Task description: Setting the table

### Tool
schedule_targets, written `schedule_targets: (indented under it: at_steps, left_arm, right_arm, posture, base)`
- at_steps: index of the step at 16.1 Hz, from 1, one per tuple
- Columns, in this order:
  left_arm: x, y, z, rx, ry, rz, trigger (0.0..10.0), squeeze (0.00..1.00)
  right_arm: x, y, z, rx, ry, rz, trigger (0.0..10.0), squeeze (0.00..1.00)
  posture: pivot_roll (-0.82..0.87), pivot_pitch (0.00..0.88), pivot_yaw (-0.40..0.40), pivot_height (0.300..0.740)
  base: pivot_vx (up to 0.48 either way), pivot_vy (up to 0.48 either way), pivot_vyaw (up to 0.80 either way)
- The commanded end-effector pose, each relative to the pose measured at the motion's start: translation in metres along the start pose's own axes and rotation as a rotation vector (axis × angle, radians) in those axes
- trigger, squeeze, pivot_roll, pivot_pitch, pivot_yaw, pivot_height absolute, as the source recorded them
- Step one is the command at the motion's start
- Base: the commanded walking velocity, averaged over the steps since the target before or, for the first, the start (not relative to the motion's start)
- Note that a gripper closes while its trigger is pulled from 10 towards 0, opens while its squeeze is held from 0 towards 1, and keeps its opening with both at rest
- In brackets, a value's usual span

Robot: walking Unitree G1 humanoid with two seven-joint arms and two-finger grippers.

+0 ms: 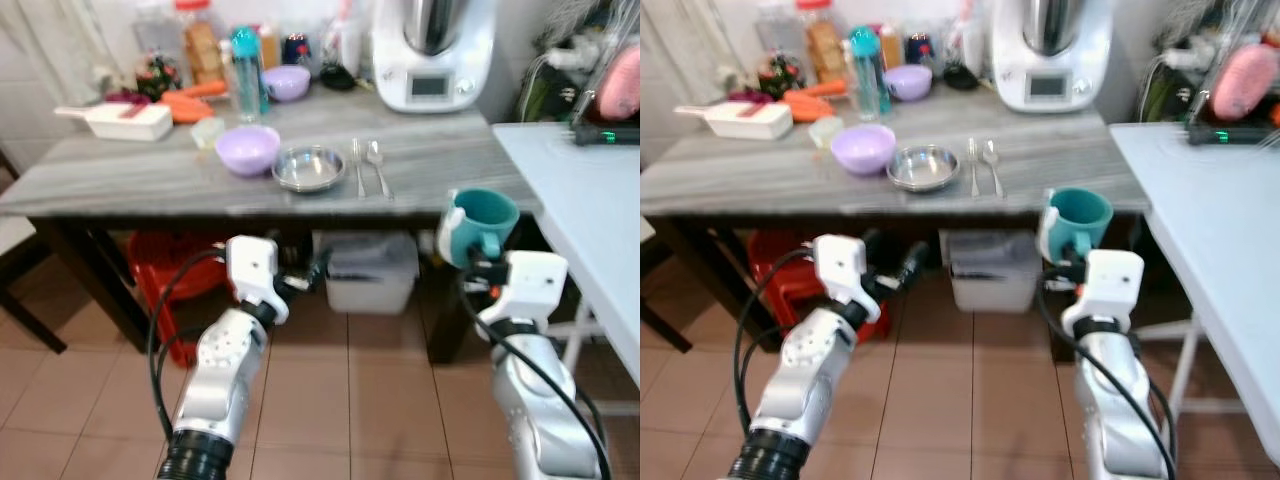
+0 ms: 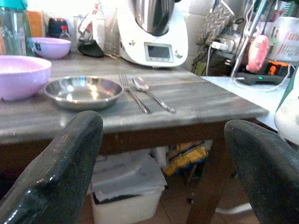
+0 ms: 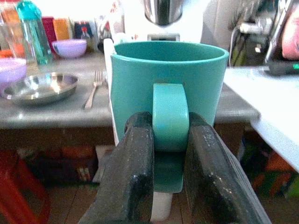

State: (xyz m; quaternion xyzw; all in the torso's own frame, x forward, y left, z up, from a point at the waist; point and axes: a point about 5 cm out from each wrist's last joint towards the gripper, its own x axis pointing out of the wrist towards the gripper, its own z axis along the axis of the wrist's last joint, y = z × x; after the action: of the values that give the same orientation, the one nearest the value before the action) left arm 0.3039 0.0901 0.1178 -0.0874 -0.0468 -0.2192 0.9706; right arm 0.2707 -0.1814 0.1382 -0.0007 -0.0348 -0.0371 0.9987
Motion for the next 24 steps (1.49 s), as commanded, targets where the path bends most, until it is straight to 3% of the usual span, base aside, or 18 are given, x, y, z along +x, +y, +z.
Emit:
schedule_targets:
  at_steps: [1,24]
  left_arm:
    - [-0.0026,0.0109,0.0046,0.018,-0.007,0.029,10.0,0.0]
    - [0.0023,0.0094,0.0112,0.028,-0.028,0.04,10.0,0.0]
  right_arm:
    - [0.0019,0.0103,0.0075,0.015,-0.033,0.03,10.0,0.0]
    - [0.0055,0.0128,0.0143,-0.016,-0.061,0.058,10.0,0.0]
  posture:
    - [-0.09,0.0,0.025,0.74]
    - [-0.09,0.0,0.023,0.74]
  base:
    - [0.42,0.0,0.0]
    - [0.393,0.0,0.0]
